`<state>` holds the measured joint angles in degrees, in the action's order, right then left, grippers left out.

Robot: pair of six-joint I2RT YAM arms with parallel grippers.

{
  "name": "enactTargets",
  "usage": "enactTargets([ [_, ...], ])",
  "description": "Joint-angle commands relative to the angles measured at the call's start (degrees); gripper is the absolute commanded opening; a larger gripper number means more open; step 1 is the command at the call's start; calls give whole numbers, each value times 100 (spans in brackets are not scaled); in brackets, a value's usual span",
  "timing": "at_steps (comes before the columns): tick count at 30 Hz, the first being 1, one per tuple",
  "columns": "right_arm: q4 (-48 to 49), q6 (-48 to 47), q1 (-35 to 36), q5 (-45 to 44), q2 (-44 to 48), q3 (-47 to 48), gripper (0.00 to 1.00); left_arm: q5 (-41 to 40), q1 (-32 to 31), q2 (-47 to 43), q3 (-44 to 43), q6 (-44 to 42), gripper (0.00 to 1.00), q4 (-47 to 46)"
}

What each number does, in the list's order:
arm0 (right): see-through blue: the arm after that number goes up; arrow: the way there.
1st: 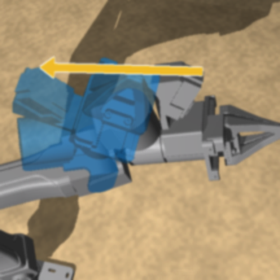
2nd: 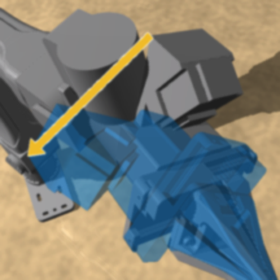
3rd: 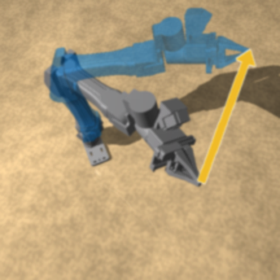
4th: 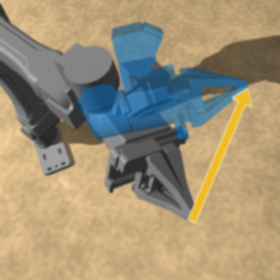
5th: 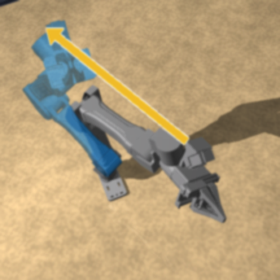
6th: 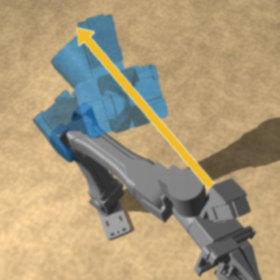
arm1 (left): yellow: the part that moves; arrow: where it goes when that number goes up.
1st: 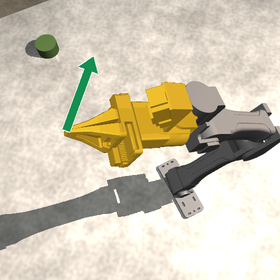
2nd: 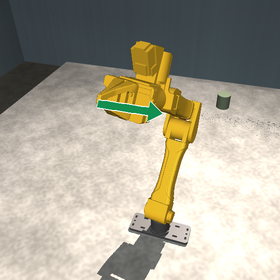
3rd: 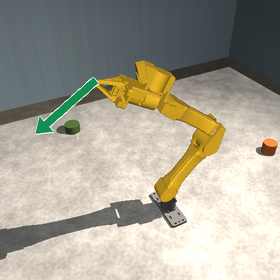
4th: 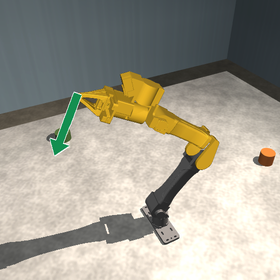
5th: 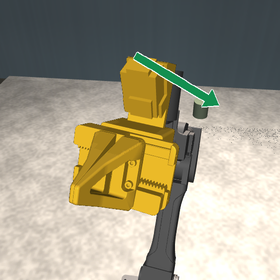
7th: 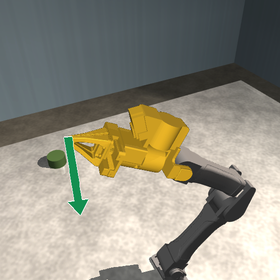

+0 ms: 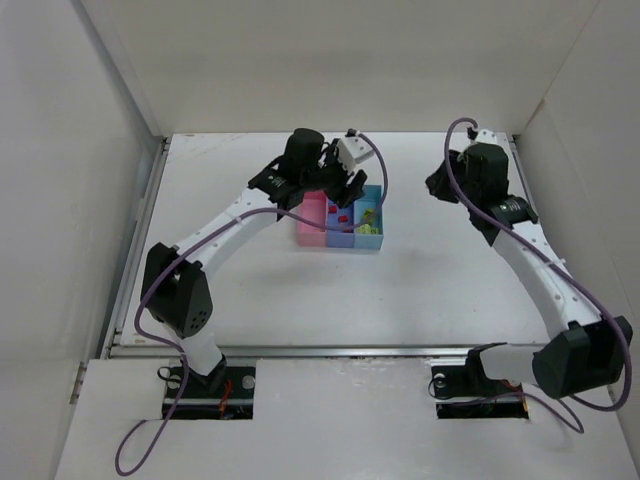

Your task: Sort the legos into containers by color

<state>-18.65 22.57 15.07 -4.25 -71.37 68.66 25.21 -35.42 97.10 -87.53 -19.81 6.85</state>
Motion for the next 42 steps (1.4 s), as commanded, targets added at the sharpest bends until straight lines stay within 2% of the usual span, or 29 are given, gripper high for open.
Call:
enactTargets([
  [1, -850, 125, -495, 679, -279, -265, 0, 10, -9, -209, 244, -128, 58, 334],
  [6, -1289, -191, -646, 1110, -930, -573, 0, 10, -9, -262, 421, -128, 58, 334],
  [10, -1395, -340, -646, 1111, -1571, -775, 0, 10, -9, -262, 473, -67, 58, 273],
  [16, -1456, -411, -594, 831, -2257, -828, 10, 10, -9, -262, 473, -14, 58, 273],
  [20, -1589, -525, -470, 628, -2732, -512, 11, -43, -9, -262, 473, -14, 58, 220],
  [22, -1650, -587, -400, 461, -2995, -354, 17, -43, -9, -262, 473, -14, 58, 220],
  [25, -1703, -587, -268, 355, -3207, -205, 32, -43, -9, -262, 526, -14, 58, 220],
  [29, -1703, -587, -268, 355, -3207, -204, 46, -95, -9, -262, 526, -14, 58, 220],
  [32, -1703, -587, -268, 224, -3146, -152, 51, -95, -9, -262, 526, -14, 58, 220],
  [36, -1703, -640, -268, 170, -3295, -2, 52, -95, -9, -262, 526, -14, 58, 220],
  [42, -1756, -692, -268, 65, -3357, 130, 41, -148, -9, -262, 526, -14, 58, 220],
])
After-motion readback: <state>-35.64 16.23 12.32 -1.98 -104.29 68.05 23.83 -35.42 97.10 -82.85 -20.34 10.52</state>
